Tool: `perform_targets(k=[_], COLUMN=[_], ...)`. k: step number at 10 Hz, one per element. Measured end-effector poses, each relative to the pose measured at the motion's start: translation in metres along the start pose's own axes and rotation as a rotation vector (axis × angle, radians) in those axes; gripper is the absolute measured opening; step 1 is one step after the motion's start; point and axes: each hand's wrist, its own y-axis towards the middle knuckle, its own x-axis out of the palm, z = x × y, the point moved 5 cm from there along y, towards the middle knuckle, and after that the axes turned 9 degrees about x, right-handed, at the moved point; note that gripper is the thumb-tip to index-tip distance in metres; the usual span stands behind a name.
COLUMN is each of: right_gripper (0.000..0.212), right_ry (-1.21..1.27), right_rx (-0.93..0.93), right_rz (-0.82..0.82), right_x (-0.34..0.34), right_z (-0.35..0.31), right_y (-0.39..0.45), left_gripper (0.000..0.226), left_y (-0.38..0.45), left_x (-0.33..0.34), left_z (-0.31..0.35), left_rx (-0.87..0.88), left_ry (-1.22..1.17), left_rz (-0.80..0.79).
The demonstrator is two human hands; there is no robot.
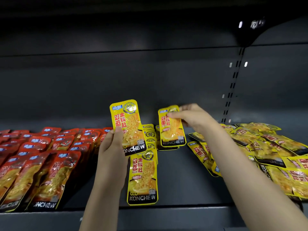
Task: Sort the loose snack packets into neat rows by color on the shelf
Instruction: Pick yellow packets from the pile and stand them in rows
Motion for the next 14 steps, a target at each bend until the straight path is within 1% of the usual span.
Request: perform_targets(k=[1,2,3,4,5,6,7,8,9,10,12,13,14], right_gripper=[0.021,0.022,0.025,0.029,0.03,0.032,0.037,0.038,0.038,0.039,0.042,0.044,0.046], right_ry=[-0.04,-0.019,-0.07,-0.16,-0.209,-0.3,-0.378,-0.465,-0.542,-0.567,-0.557,-0.566,-0.546], right_rx=[0.071,0.14,0.178,0.174,0.16,0.126,0.094,0.093,0.086,0.061,0.031,0.032,0.032], right_rz=[-0.003,-0.038,-0.011,0.026,0.054,0.115,0.176,0.228,0.256,0.27,0.285,0.29,0.289], right_x=[0.002,0.004,0.006,0.009,0.011,0.012,0.012,0.011,0.011,0.012,0.013,0.014,0.013], right_z=[0.023,0.037,0.048,0.056,0.056,0.054,0.053,0.053,0.051,0.049,0.047,0.046,0.045], right_y=[0.015,0.021,0.025,0.029,0.026,0.024,0.023,0.021,0.017,0.014,0.012,0.011,0.009], left_gripper=[0.015,0.015,0.017,0.017,0.024,0.045,0.024,0.017,0.018,0.023,0.013,0.014,0.011], left_y=[0.006,0.009,0.011,0.011,0.009,0.006,0.004,0.003,0.0,-0.003,-0.005,-0.005,-0.006], left_x=[-0.007,-0.009,-0.005,-0.001,0.0,-0.001,-0.002,-0.004,-0.004,-0.004,0.001,0.005,0.009], left_z=[-0.004,-0.012,-0.009,-0.006,-0.005,-0.005,-0.006,-0.007,-0.007,-0.009,-0.009,-0.007,-0.007], left_rx=[-0.023,-0.111,-0.077,-0.079,-0.035,-0.04,-0.042,-0.061,-0.082,-0.106,-0.133,-0.131,-0.138], left_ry=[-0.063,-0.267,-0.226,-0.257,-0.252,-0.265,-0.231,-0.22,-0.23,-0.243,-0.207,-0.187,-0.163], left_rz=[-0.01,0.061,-0.011,-0.015,-0.037,-0.03,-0.041,-0.032,-0.016,-0.004,-0.004,-0.014,-0.014])
